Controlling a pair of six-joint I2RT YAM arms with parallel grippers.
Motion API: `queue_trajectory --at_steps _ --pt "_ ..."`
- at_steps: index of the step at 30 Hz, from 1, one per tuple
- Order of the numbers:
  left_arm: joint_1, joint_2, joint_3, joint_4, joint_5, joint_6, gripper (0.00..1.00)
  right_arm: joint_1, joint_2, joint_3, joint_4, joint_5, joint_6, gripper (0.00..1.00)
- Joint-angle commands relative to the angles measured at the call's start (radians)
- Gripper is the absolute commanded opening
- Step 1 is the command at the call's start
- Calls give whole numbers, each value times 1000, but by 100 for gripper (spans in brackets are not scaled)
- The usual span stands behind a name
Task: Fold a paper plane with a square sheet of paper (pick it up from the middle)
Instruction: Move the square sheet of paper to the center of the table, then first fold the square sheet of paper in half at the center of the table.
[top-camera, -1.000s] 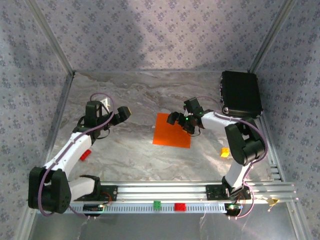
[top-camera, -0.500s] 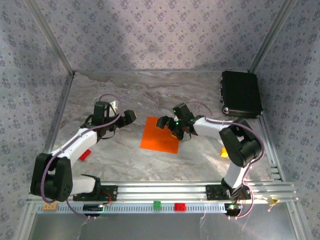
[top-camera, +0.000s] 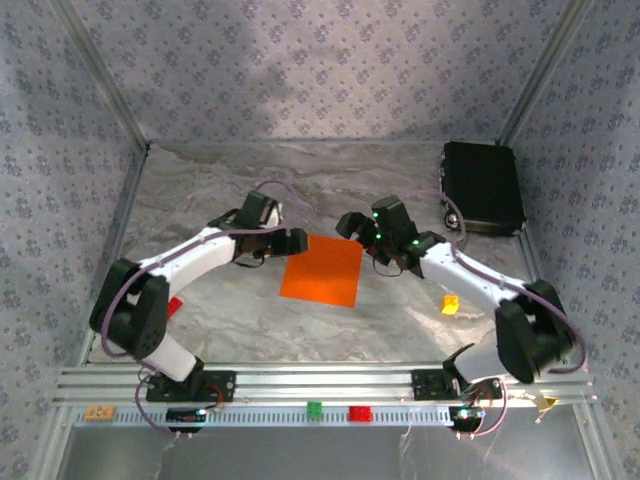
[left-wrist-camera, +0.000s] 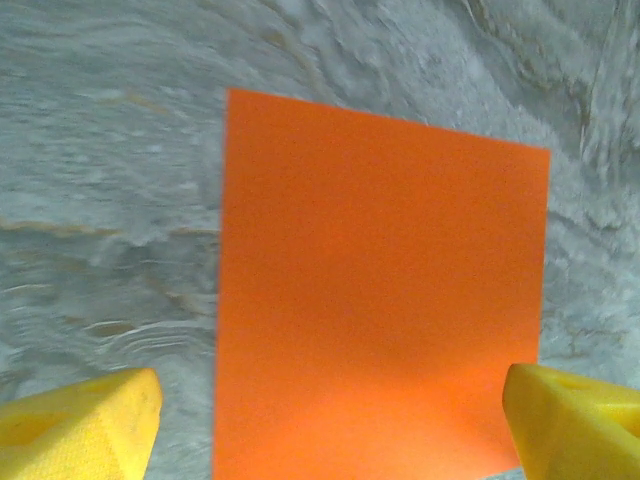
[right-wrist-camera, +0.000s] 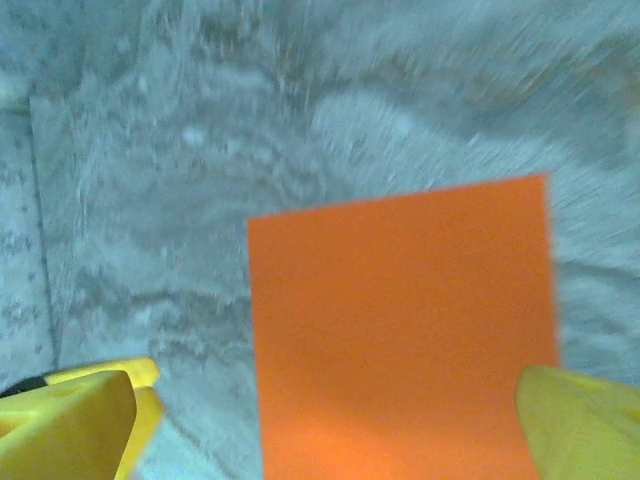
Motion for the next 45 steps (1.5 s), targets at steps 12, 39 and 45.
queue_trajectory --at_steps 12,39,45 --pt "-217 428 488 -473 -179 6 86 -144 -236 -229 -31 33 -113 99" --pt "-256 647 701 -638 -213 -33 93 -177 -258 -245 -53 -7 -117 99" --pt "-263 681 698 -645 -231 -38 94 -178 -260 -242 -57 -8 -115 99"
